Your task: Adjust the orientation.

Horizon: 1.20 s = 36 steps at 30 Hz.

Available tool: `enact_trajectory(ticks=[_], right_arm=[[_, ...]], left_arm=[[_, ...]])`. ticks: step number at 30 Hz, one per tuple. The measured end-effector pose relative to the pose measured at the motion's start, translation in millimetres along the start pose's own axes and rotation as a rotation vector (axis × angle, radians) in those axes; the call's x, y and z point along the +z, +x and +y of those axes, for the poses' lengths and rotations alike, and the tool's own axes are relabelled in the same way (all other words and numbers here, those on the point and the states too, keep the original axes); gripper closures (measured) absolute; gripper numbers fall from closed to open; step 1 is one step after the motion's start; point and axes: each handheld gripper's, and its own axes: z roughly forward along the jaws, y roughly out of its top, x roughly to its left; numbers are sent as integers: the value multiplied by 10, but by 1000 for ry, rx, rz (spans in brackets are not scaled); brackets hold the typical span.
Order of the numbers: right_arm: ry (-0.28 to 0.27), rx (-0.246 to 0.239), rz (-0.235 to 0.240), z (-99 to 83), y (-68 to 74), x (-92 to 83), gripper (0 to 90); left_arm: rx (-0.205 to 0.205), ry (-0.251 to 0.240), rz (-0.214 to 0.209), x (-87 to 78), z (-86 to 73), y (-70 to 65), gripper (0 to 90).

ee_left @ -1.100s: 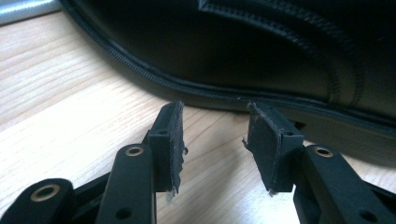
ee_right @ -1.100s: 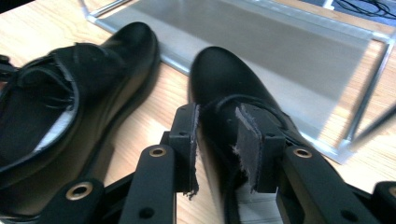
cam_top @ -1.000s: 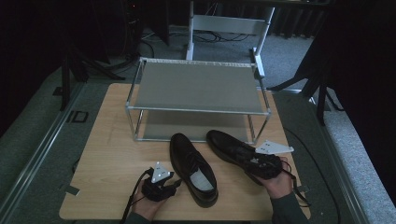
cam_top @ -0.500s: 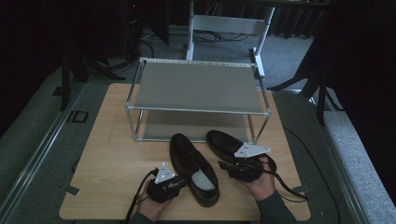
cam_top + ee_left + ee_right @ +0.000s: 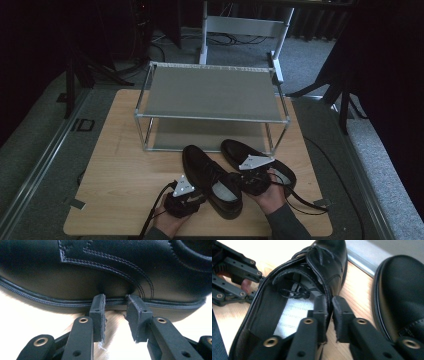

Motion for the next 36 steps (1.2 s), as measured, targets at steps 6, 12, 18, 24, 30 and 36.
enact_trajectory(ticks=[6, 12, 18, 24, 30, 36], right_arm=[[12, 7, -63, -82, -58, -123, 863], [15, 39, -69, -249, -182, -309, 862], [16, 29, -56, -332, -220, -417, 862], [17, 23, -31, -386, -263, -503, 862], [26, 27, -32, -478, -317, -615, 862], [17, 50, -28, -572, -411, -674, 812]], left_arm=[[27, 27, -49, 187, 107, -160, 659], [41, 38, -90, 333, 186, -276, 662], [51, 48, -123, 411, 216, -368, 665], [60, 59, -161, 445, 219, -443, 667], [90, 72, -205, 517, 235, -571, 668], [144, 85, -227, 573, 271, -702, 661]])
